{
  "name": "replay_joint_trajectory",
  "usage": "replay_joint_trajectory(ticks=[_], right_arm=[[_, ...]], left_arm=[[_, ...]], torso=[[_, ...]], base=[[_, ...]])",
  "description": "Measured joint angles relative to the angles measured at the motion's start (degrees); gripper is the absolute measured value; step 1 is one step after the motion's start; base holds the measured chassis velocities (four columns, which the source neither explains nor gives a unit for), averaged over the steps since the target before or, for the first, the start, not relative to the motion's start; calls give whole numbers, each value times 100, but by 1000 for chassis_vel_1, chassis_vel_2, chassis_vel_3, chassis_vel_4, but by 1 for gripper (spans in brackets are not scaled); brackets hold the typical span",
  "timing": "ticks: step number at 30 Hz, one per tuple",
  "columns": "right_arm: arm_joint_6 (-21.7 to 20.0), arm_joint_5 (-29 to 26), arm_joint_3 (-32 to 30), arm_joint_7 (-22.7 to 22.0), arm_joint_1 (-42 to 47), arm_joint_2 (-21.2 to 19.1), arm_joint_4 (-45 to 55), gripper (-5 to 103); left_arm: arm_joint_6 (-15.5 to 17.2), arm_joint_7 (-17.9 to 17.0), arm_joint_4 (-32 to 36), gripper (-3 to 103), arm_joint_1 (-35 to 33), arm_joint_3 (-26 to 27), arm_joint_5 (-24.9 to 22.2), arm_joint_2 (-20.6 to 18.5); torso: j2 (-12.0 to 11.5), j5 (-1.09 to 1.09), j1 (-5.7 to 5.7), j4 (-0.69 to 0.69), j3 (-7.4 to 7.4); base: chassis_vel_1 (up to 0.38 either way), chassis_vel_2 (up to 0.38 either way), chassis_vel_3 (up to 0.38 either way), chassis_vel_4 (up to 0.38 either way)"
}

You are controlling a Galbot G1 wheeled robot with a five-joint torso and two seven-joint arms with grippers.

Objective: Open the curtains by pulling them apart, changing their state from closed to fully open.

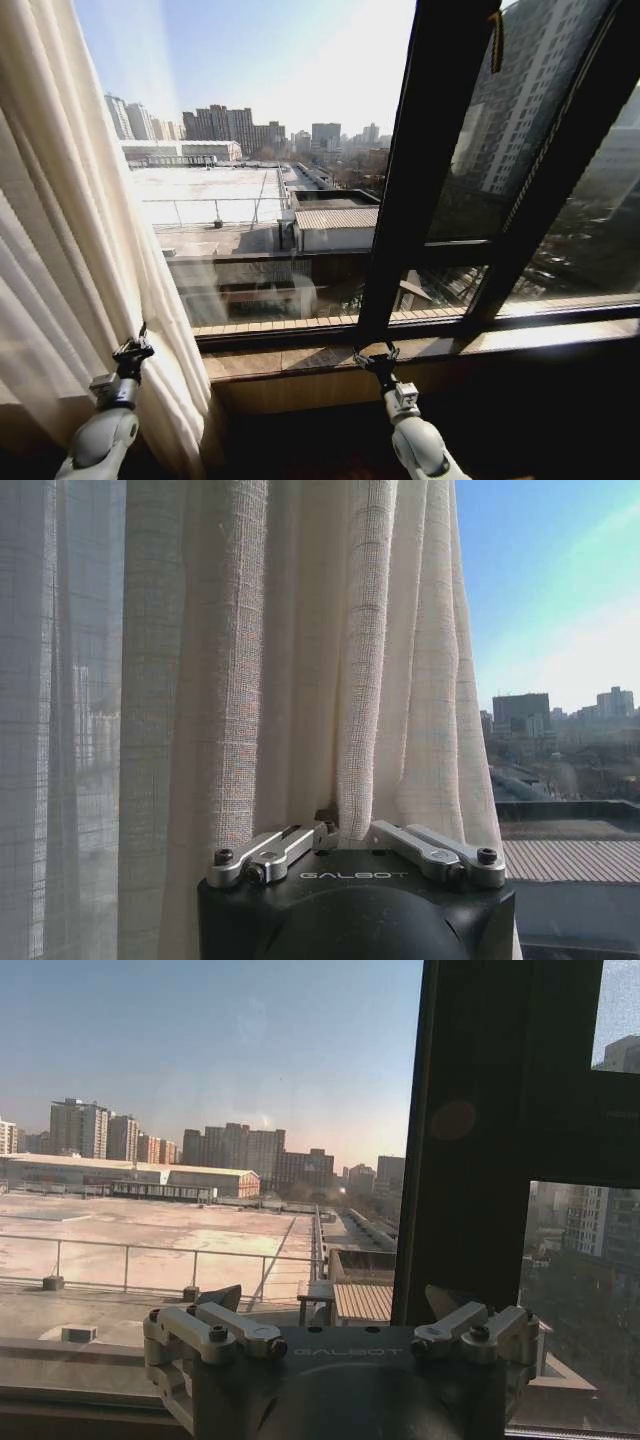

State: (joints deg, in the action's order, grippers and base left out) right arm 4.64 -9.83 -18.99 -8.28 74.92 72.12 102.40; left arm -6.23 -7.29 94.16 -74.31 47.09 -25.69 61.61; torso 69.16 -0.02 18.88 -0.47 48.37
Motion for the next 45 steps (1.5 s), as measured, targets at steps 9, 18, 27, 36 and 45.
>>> replay_joint_trajectory(ticks=[9,18,27,36,45], right_arm=[[0,0,-1,0,0,0,0,100],[-1,0,-3,0,0,-1,0,100],[0,0,-2,0,0,0,0,100],[0,0,-2,0,0,0,0,100],[0,0,-2,0,0,0,0,100]], left_arm=[[-30,-227,-1017,0,314,858,-588,-730],[-407,-293,-3209,0,934,1709,-332,-1631],[-583,-263,-3995,0,1073,2040,-139,-2077],[-448,-296,-3338,0,950,1900,-231,-1701],[-358,-479,-1817,16,152,2030,273,-954]], torso=[[0,-2,0,0,0],[1,-2,0,0,0],[1,-2,0,3,0],[1,0,0,0,0],[0,2,0,-1,0]], base=[[0,0,0,0],[0,0,0,0],[0,0,0,0],[0,0,0,0],[0,0,0,0]])
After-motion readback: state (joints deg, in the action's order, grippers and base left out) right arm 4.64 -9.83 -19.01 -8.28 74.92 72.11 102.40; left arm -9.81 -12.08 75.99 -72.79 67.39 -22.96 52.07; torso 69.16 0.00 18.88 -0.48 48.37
